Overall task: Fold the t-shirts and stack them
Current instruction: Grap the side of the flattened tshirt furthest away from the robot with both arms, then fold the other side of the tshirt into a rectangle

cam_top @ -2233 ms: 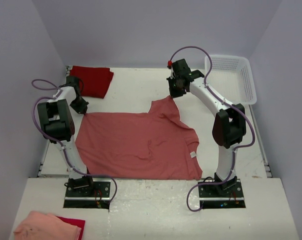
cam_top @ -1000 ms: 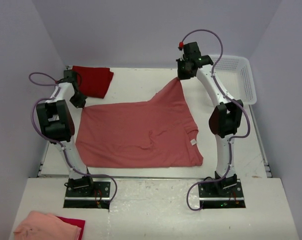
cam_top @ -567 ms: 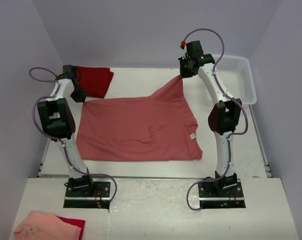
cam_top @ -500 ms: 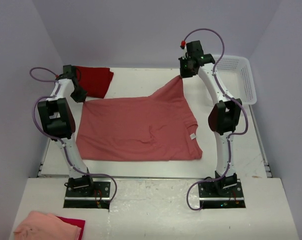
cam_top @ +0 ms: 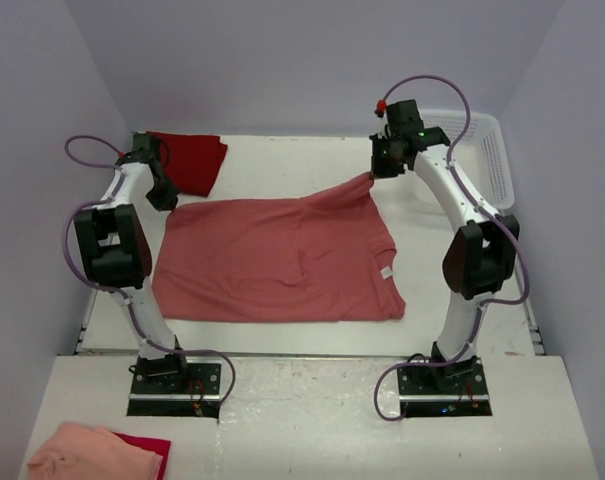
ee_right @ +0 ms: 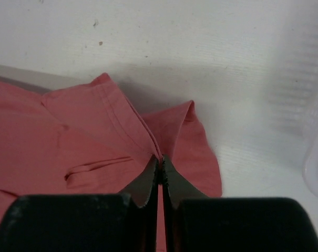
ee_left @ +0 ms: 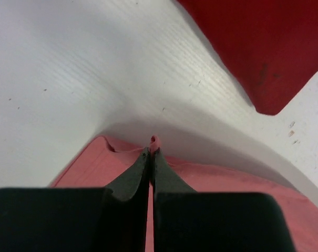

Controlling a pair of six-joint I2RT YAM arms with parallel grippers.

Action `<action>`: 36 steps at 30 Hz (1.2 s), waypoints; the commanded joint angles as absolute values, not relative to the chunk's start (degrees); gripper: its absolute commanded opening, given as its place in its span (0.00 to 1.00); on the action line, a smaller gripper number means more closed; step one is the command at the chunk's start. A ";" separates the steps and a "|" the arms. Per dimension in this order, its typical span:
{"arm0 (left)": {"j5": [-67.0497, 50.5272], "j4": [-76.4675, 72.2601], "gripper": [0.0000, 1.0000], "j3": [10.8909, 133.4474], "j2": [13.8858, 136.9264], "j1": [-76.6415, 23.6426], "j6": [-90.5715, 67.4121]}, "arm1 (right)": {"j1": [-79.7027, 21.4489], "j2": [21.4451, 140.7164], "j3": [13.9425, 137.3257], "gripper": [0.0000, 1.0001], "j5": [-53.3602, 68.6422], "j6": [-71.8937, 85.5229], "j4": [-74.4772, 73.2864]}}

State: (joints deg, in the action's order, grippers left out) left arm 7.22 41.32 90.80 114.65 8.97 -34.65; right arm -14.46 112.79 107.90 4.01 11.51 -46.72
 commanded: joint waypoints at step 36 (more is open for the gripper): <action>14.94 45.35 0.00 73.75 91.41 9.14 -34.02 | -18.54 90.19 83.59 0.00 -2.28 20.48 -45.71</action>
